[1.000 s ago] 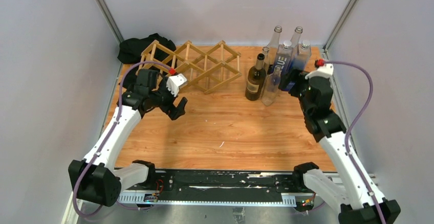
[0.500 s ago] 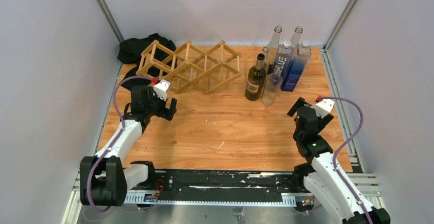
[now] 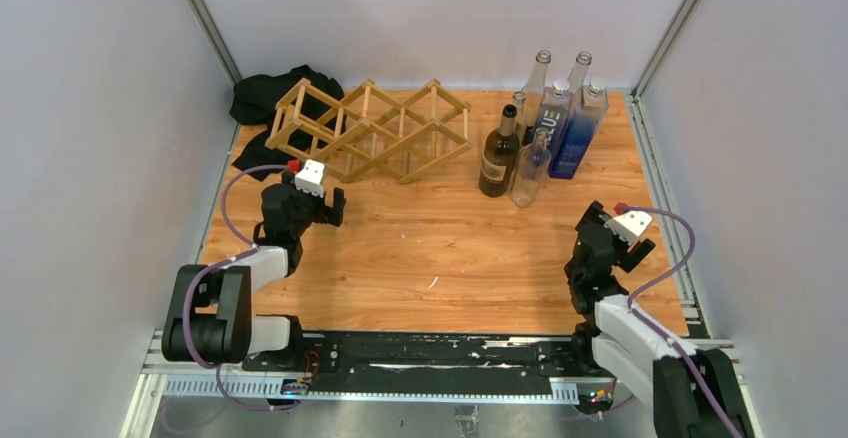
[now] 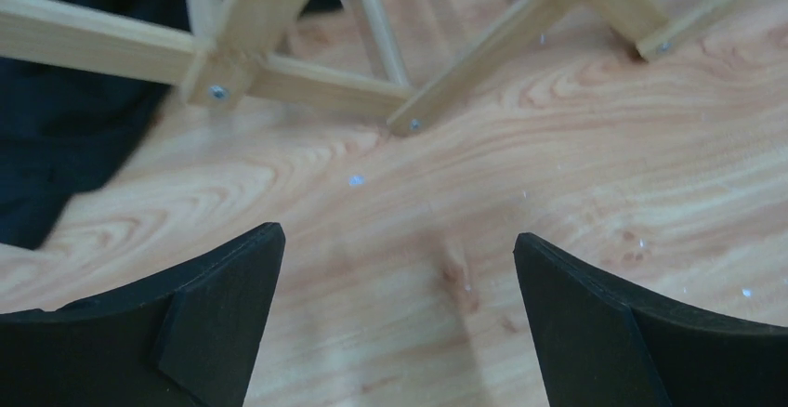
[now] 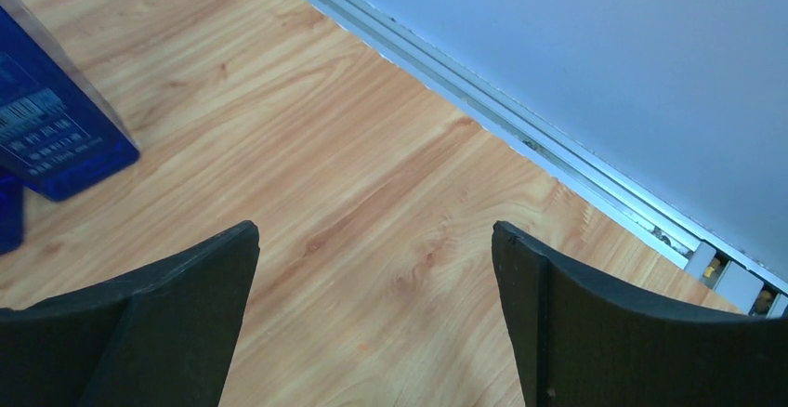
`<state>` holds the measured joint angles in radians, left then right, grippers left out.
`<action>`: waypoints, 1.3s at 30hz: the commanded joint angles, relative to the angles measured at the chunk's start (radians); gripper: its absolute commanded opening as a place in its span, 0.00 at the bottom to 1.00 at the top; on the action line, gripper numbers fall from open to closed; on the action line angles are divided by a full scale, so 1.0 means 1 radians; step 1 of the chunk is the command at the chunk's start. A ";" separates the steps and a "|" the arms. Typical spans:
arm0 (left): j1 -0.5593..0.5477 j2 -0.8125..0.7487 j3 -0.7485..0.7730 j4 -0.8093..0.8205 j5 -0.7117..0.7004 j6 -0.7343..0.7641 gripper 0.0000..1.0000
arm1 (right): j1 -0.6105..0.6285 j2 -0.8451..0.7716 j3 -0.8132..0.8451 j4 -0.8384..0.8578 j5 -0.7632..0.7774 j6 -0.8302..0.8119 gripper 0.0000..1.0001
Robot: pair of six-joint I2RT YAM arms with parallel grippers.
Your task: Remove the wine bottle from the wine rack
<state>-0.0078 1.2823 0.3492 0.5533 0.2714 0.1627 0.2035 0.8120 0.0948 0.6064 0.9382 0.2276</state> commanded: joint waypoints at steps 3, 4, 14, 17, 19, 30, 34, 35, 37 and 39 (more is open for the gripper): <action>0.005 0.026 -0.111 0.383 -0.070 -0.059 1.00 | -0.029 0.196 -0.020 0.282 0.029 -0.056 0.99; 0.005 0.025 -0.124 0.403 -0.079 -0.059 1.00 | -0.028 0.222 -0.020 0.316 0.023 -0.059 0.99; 0.005 0.102 -0.184 0.601 -0.066 -0.078 1.00 | 0.002 0.419 -0.052 0.615 -0.118 -0.222 0.99; 0.005 0.088 -0.172 0.552 -0.066 -0.076 1.00 | 0.002 0.438 -0.031 0.606 -0.212 -0.280 0.99; 0.005 0.098 -0.178 0.586 -0.067 -0.079 1.00 | 0.002 0.460 -0.003 0.573 -0.340 -0.332 0.99; 0.005 0.092 -0.178 0.577 -0.070 -0.078 1.00 | -0.057 0.623 0.097 0.534 -0.490 -0.347 1.00; 0.005 0.092 -0.179 0.579 -0.069 -0.079 1.00 | -0.064 0.628 0.099 0.536 -0.495 -0.345 1.00; 0.005 0.092 -0.180 0.579 -0.070 -0.079 1.00 | -0.065 0.627 0.099 0.536 -0.495 -0.345 1.00; 0.005 0.092 -0.179 0.578 -0.069 -0.079 1.00 | -0.064 0.627 0.097 0.538 -0.496 -0.346 1.00; 0.005 0.093 -0.177 0.576 -0.070 -0.079 1.00 | -0.065 0.625 0.098 0.533 -0.496 -0.345 1.00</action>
<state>-0.0078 1.3708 0.1627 1.0851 0.2157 0.0792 0.1551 1.4479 0.1898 1.1580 0.4503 -0.1276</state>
